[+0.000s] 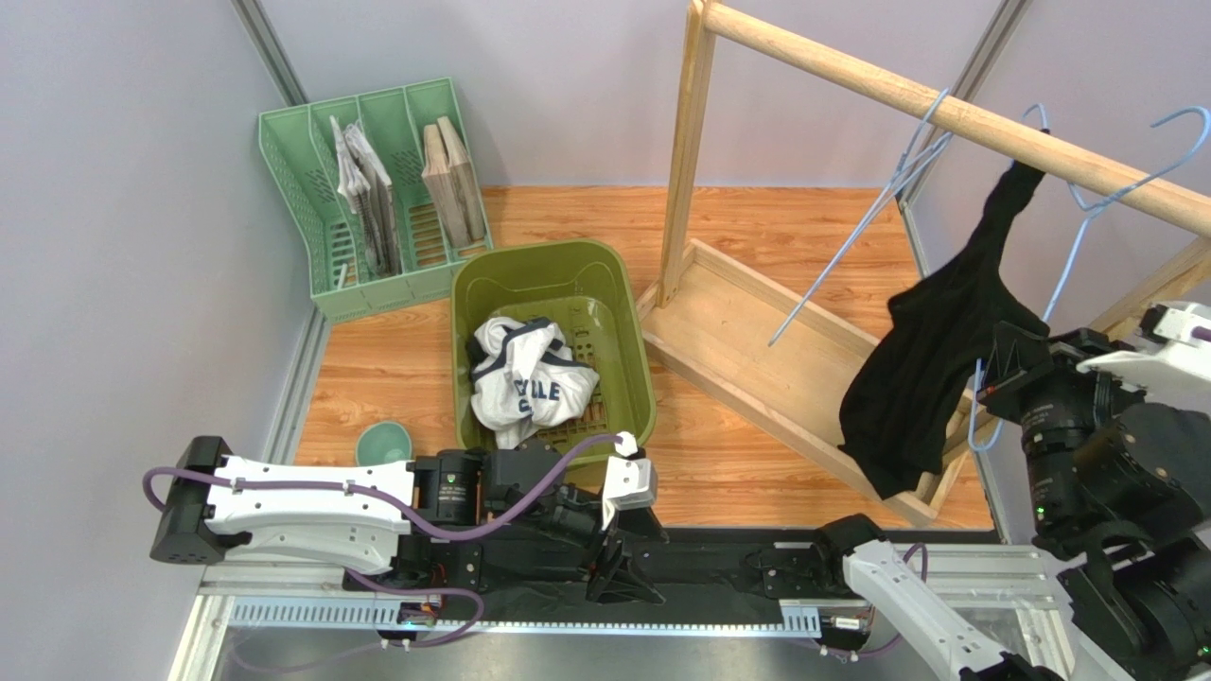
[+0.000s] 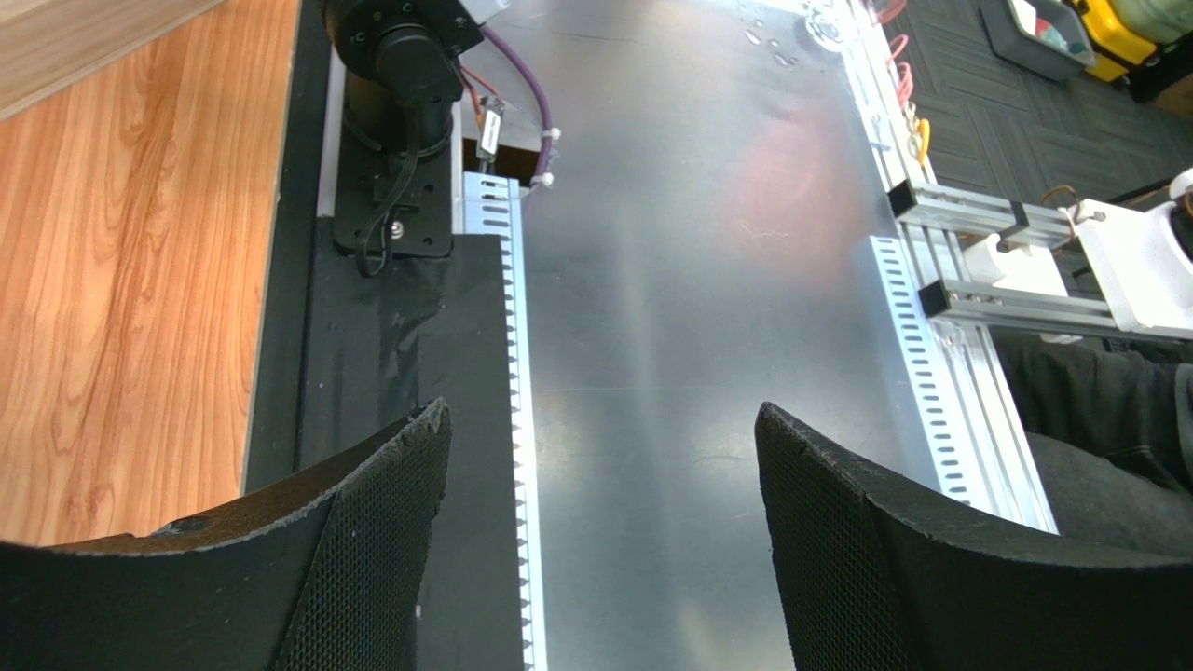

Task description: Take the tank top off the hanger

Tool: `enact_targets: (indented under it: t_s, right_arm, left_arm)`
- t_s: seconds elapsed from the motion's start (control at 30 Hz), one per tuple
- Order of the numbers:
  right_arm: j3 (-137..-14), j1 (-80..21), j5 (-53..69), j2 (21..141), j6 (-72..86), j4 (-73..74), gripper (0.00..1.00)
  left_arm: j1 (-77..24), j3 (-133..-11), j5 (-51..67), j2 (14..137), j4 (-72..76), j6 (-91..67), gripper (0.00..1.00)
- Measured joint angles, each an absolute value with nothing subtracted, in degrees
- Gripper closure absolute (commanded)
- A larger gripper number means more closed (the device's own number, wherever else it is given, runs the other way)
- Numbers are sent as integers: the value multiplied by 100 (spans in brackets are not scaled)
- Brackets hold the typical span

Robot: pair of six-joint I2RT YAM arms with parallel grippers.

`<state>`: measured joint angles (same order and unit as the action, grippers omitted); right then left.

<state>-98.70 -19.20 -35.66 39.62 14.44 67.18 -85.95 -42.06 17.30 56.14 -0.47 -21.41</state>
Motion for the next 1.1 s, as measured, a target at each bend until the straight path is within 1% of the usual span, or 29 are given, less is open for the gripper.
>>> enact_targets:
  t_s: [0.1, 0.27, 0.53, 0.83, 1.1]
  right_arm:
    - [-10018, -1920, -3120, 3900, 1612, 6740, 100]
    - [-9863, -1920, -2464, 3618, 1927, 6842, 100]
    - [-8753, -1918, -1483, 2449, 2617, 7251, 100]
    - [-7706, -1918, -858, 1951, 3341, 7474, 100]
    - [-6198, -1918, -73, 1424, 3782, 7369, 100]
  left_arm:
    - [-8597, -4228, 1640, 5677, -69, -2161, 16]
    - [-8602, -4283, 1385, 5723, -172, -2185, 16]
    - [-8615, -4364, 537, 5669, -445, -2215, 16]
    - [-8617, -4377, -379, 5655, -596, -2351, 16]
    - [-8617, -4456, -1409, 5269, -1024, -2655, 15]
